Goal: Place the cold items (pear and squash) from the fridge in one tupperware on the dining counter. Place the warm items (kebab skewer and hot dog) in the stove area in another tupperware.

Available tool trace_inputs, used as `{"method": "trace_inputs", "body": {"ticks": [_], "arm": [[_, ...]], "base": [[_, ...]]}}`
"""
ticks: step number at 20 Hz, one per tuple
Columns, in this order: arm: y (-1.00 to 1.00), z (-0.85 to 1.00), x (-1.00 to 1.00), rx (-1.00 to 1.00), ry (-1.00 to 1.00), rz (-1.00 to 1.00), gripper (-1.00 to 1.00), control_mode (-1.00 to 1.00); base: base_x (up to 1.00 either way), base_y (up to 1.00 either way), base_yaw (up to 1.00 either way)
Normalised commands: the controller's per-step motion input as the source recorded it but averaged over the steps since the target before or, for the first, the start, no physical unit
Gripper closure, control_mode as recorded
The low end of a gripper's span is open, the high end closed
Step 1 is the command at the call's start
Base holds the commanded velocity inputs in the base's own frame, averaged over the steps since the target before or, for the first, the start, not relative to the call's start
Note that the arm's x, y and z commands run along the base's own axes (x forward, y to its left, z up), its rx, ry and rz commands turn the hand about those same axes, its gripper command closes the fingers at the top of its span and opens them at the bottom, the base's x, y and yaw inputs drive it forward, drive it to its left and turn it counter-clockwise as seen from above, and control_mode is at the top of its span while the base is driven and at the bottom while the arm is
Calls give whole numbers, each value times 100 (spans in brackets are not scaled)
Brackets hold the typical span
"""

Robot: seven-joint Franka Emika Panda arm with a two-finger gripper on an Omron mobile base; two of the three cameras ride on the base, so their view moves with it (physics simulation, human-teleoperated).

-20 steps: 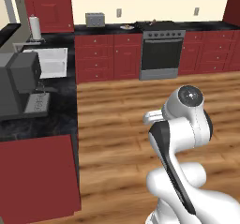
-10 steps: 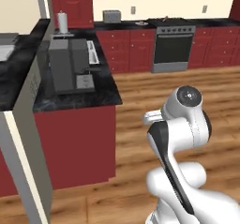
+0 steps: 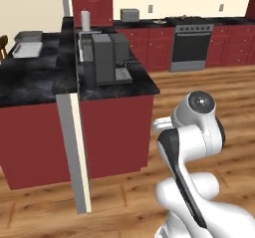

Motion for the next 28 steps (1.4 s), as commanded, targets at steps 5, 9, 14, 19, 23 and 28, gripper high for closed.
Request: {"method": "trace_inputs", "body": {"ticks": [5, 9, 14, 19, 23, 28], "arm": [[0, 0, 0, 0, 0, 0, 100, 100], [0, 0, 0, 0, 0, 0, 100, 100], [0, 0, 0, 0, 0, 0, 100, 100], [0, 0, 0, 0, 0, 0, 100, 100], [0, 0, 0, 0, 0, 0, 100, 100], [0, 0, 0, 0, 0, 0, 100, 100]], "base": [[-54, 98, -17], [-43, 100, -23], [-17, 100, -30], [-4, 100, -38], [0, 100, -42], [4, 100, -39]]}}
